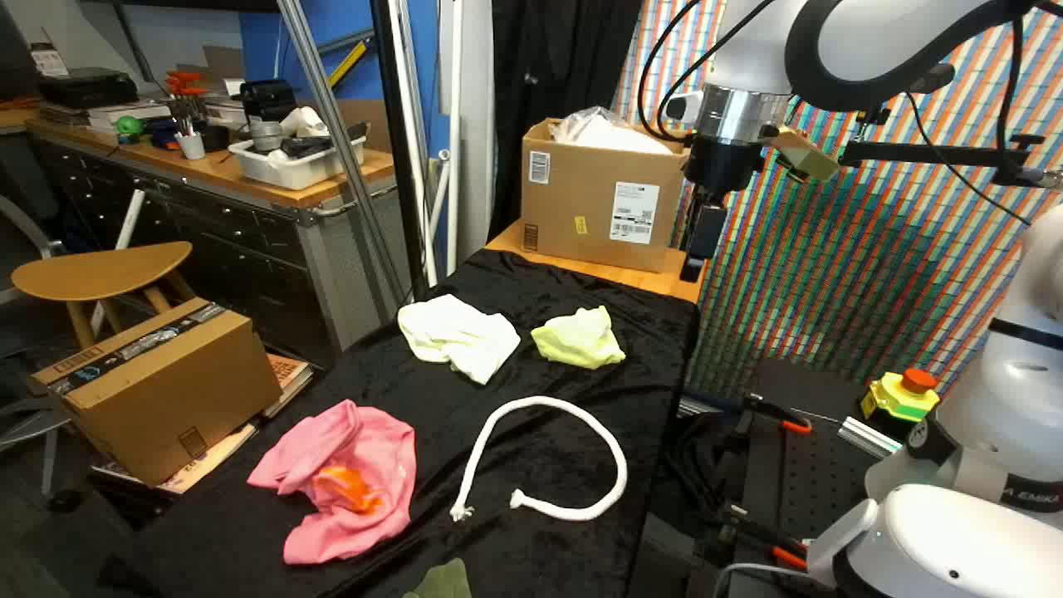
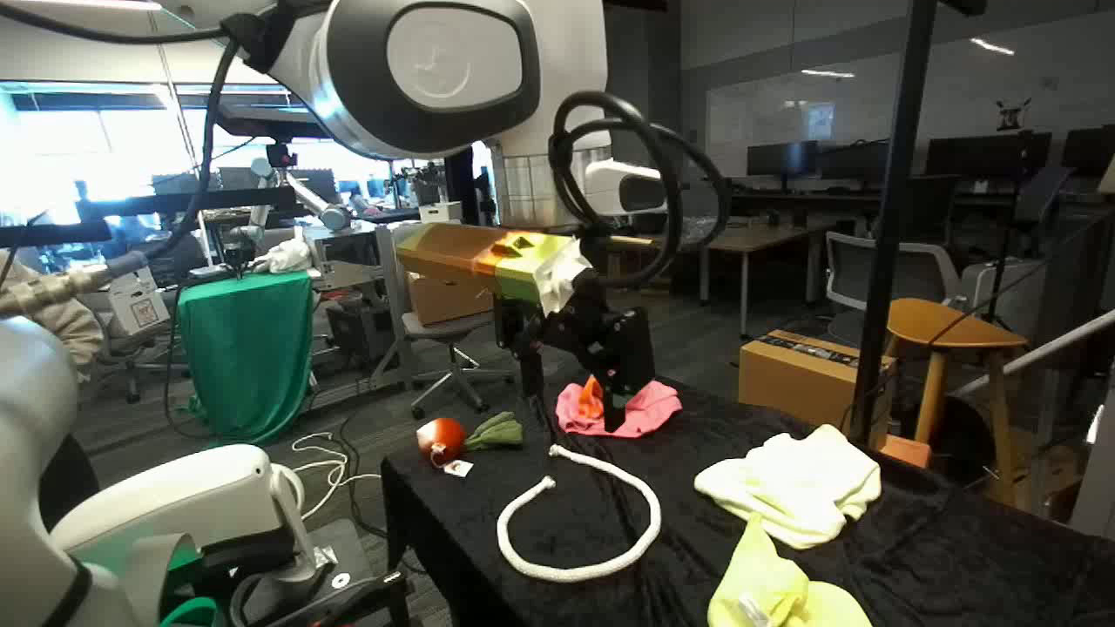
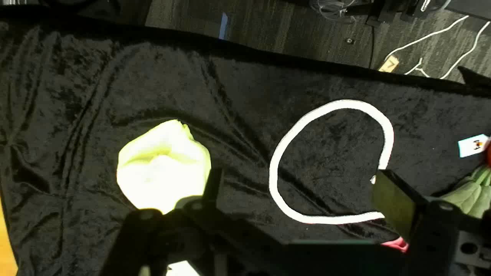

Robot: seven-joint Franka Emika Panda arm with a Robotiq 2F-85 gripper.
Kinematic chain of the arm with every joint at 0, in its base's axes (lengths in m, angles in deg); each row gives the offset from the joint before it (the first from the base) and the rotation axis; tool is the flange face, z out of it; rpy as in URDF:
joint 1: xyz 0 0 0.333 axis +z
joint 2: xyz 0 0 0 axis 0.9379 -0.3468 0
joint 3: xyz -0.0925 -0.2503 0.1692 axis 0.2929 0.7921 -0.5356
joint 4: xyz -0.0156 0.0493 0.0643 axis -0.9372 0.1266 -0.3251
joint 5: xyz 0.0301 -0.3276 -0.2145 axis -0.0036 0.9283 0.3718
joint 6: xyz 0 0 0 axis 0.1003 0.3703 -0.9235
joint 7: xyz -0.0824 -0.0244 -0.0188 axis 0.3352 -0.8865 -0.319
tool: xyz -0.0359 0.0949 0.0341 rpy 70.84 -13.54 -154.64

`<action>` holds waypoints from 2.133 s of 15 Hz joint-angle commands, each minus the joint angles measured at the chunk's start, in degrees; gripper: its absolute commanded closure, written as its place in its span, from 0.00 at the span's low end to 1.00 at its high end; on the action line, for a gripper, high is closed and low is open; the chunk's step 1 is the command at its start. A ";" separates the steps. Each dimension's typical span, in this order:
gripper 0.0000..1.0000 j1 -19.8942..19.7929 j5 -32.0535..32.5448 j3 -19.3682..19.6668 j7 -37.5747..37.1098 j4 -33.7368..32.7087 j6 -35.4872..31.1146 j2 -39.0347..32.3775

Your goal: Put all the objects together on the right side of the table

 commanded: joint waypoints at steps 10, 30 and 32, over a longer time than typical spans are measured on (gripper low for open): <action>0.00 -0.68 1.73 -0.33 -0.22 -3.17 -2.81 -5.00; 0.00 -11.58 -9.67 -4.24 10.55 -38.78 -14.29 -61.01; 0.00 -13.04 -8.93 -5.18 9.78 -41.96 -13.41 -64.71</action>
